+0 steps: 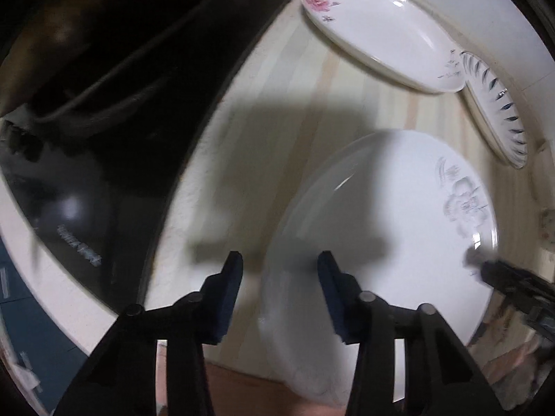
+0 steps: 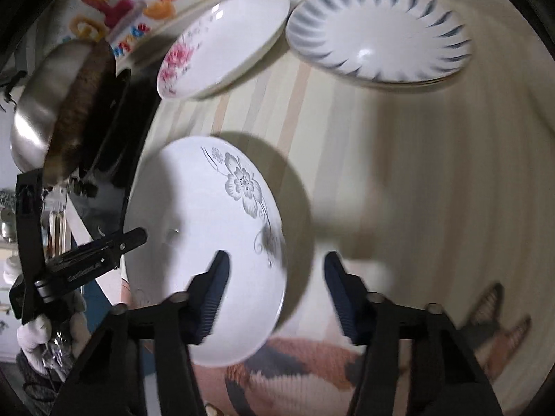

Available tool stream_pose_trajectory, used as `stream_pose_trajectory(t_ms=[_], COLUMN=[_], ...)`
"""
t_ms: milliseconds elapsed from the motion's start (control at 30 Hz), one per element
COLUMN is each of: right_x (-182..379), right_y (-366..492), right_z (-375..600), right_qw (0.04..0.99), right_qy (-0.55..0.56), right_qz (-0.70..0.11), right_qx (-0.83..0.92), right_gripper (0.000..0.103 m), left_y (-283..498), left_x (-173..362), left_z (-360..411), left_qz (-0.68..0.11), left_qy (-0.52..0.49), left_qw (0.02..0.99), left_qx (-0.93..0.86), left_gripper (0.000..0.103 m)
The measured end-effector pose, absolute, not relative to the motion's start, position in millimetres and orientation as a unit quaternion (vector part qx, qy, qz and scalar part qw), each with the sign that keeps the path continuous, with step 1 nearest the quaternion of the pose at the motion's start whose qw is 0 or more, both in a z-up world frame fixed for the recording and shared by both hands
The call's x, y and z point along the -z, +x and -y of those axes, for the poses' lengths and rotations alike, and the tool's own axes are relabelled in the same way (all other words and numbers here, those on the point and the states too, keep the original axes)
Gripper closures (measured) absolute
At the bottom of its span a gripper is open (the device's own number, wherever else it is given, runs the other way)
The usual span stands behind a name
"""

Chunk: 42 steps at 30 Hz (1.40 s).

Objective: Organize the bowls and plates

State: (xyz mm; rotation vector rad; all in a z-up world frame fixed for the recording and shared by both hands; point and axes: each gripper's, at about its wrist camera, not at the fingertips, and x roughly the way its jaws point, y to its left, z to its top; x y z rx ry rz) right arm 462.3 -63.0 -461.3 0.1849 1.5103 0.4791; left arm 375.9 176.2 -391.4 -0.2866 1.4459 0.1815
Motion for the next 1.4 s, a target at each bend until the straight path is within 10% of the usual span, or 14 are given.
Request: stream_pose_trajectory(t_ms=[100,1400], right_x=[479.5,458.4], right_y=[468.5,434.0], right_z=[55.5,262.6], right_qw=[0.675,0.702], right_qy=[0.083,0.184], right_qz=[-0.697,-0.676], right_qx=[-0.227,-0.131], right_gripper=[0.086,0.087], left_y=[377.2,433.2], left_x=[387.9,378.9], left_z=[-169.9,15.0], left_qz=[-0.659,-0.668], left_qy=[-0.122,-0.036], left_qw=[0.738,0.742], left_qx=[-0.079,0.028], left_gripper=[0.072,0.073])
